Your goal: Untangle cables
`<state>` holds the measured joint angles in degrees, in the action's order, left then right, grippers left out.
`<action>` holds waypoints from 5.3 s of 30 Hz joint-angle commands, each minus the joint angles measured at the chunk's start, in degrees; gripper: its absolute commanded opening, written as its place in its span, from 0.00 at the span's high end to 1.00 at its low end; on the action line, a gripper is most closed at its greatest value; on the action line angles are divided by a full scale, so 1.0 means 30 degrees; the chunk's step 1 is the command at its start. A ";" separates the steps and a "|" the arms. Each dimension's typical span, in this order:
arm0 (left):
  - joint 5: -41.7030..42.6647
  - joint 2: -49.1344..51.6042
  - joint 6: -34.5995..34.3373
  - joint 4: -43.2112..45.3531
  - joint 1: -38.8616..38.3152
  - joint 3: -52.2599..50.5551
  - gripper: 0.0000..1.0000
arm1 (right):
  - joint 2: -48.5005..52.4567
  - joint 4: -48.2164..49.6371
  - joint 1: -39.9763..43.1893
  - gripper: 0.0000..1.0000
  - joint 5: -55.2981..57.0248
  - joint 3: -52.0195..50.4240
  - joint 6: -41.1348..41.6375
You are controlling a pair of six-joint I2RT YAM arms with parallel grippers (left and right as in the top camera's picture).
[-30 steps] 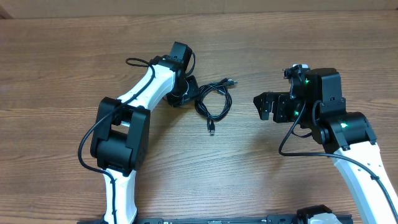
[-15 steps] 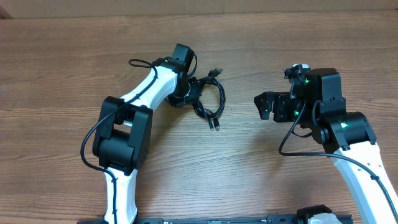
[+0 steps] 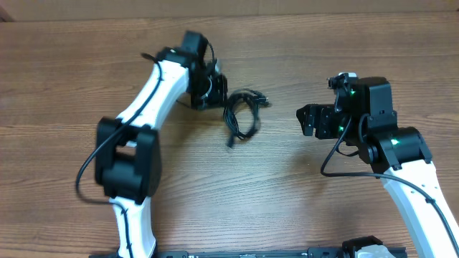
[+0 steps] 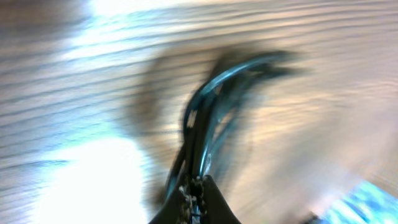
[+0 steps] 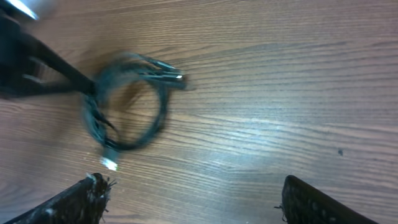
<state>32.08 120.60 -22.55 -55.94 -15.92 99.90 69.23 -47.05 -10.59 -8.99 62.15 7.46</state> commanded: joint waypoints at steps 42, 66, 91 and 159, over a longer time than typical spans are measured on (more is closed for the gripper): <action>-1.3180 -0.1523 0.0707 -0.2186 -0.2630 0.0947 0.00 | 0.2470 0.1479 -0.0095 0.00 -0.2280 0.0554 -0.0029; -1.1307 0.3249 0.0087 -0.4408 -0.1945 0.2215 0.96 | 0.2470 0.1064 -0.0095 0.00 -0.1129 0.0554 -0.0022; -0.0867 -0.0794 0.1515 -0.6790 -0.0204 0.6506 0.96 | 0.2965 0.6557 -0.0794 0.00 -0.8867 0.0554 0.1064; -0.1661 -0.3577 0.1596 -0.7839 -0.0437 0.6513 0.96 | 0.5362 1.2852 -0.2739 0.43 -0.6280 0.0554 0.7424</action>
<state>26.11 113.54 -19.05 -79.68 -16.88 118.19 85.30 -8.67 -18.48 -28.47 62.26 30.20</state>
